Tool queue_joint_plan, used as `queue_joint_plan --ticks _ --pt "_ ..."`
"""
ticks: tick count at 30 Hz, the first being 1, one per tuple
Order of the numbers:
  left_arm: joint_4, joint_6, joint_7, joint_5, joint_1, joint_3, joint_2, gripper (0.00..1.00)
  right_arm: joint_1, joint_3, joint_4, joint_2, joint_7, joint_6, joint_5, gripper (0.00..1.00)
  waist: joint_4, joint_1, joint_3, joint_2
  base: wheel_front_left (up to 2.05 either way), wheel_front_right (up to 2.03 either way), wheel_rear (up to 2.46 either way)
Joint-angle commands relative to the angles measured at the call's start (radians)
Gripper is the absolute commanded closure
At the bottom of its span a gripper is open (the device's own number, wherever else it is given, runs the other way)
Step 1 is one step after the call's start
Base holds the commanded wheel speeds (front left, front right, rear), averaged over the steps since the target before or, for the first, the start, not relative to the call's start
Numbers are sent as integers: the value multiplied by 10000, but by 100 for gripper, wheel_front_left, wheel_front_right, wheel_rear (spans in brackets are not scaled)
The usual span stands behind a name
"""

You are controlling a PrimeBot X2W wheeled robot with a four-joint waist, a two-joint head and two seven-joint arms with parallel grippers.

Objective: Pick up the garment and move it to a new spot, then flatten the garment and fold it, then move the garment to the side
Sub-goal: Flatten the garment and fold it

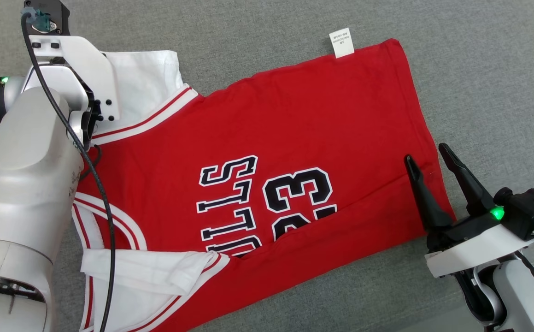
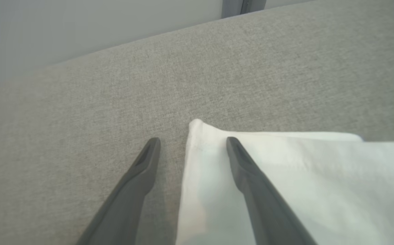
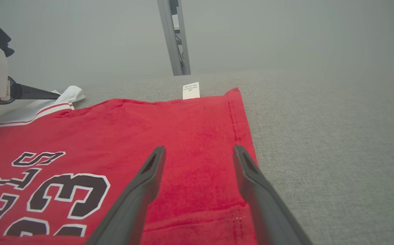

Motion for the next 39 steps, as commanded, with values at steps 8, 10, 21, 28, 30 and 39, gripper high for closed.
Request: queue_joint_plan --ticks 8,10,21,28,30,39 --pt "512 -72 -96 -25 -420 -128 -2 87 -201 38 79 -92 -53 -2 -64 0 -133 0 91 0 0 0 0" --pt "572 -51 -224 23 -485 -177 -23 100 -187 29 108 -101 -53 -2 -77 0 -125 0 82 0 0 0 0" --pt "268 -516 -1421 -462 -585 87 -267 100 -1069 -180 974 -234 113 -2 309 0 154 0 -104 0 0 0 0" --pt "-69 -1021 -1477 -701 -666 127 -243 100 -3248 -539 2640 -297 2153 -2 673 0 469 0 -49 0 0 0 0" --pt "-164 -1066 -1411 -724 -680 90 -210 100 -3870 -484 3171 -286 2921 -2 768 0 580 0 -28 0 0 0 0" --pt "-805 -1108 -1190 -749 -600 -63 -172 100 -6241 63 5195 -230 4948 -2 271 0 972 0 96 0 0 0 0"
